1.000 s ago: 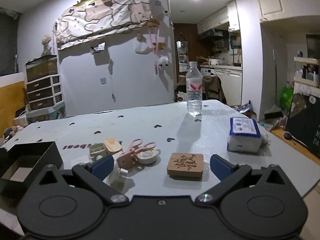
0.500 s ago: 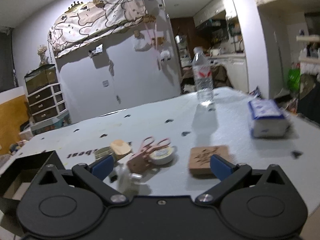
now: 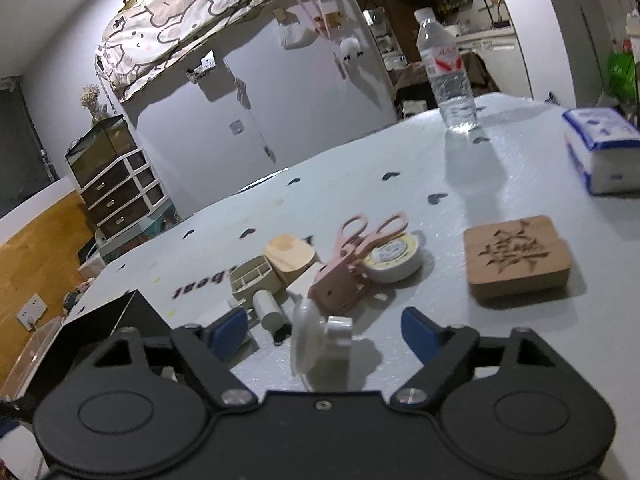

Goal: Organize rigid objects
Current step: 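Grasp the white suction-cup stamp with the right gripper and lift it, then lower the white stamp into the black box and open the right gripper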

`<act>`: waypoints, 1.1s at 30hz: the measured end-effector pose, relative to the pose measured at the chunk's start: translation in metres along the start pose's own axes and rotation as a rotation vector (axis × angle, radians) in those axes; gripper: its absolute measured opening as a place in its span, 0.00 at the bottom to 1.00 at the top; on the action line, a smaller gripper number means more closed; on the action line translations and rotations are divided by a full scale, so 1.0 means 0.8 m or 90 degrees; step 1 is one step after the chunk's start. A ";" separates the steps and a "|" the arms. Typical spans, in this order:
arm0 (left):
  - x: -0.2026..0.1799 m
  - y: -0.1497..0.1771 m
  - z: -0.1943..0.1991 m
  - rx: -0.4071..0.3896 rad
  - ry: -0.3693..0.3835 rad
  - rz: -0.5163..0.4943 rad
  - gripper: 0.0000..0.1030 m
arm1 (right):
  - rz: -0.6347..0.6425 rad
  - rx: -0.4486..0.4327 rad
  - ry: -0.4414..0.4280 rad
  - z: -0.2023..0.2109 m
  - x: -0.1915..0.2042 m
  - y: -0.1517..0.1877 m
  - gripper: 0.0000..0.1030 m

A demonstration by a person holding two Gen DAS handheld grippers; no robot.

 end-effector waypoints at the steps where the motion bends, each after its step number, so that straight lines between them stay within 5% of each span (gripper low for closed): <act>1: 0.002 0.000 -0.001 0.001 0.007 0.006 0.66 | -0.006 0.003 -0.005 -0.003 0.000 0.000 0.78; 7: 0.000 -0.003 -0.004 0.001 0.035 0.006 0.42 | -0.053 0.030 -0.006 -0.021 -0.010 0.001 0.64; 12: -0.007 -0.005 -0.003 -0.008 0.059 -0.015 0.27 | -0.067 0.051 -0.001 -0.029 -0.011 0.009 0.36; 18: -0.006 -0.004 -0.001 -0.019 0.074 -0.028 0.22 | -0.035 0.036 -0.006 -0.011 0.003 0.006 0.35; 25: -0.015 -0.001 0.005 -0.024 0.105 -0.047 0.21 | 0.034 0.021 -0.109 0.011 0.078 -0.012 0.35; 33: -0.025 0.004 0.007 -0.030 0.158 -0.069 0.20 | 0.076 0.134 -0.222 -0.039 0.185 -0.014 0.35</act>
Point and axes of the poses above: each gripper's, at about its wrist camera, not at the fingertips, and z roughly against the way its jaws point, x to its left, y to its underside, the point moved 4 cm from there along -z, roughly the way its jaws point, and after that the axes turned 12 degrees about -y, right-handed, at the moved point
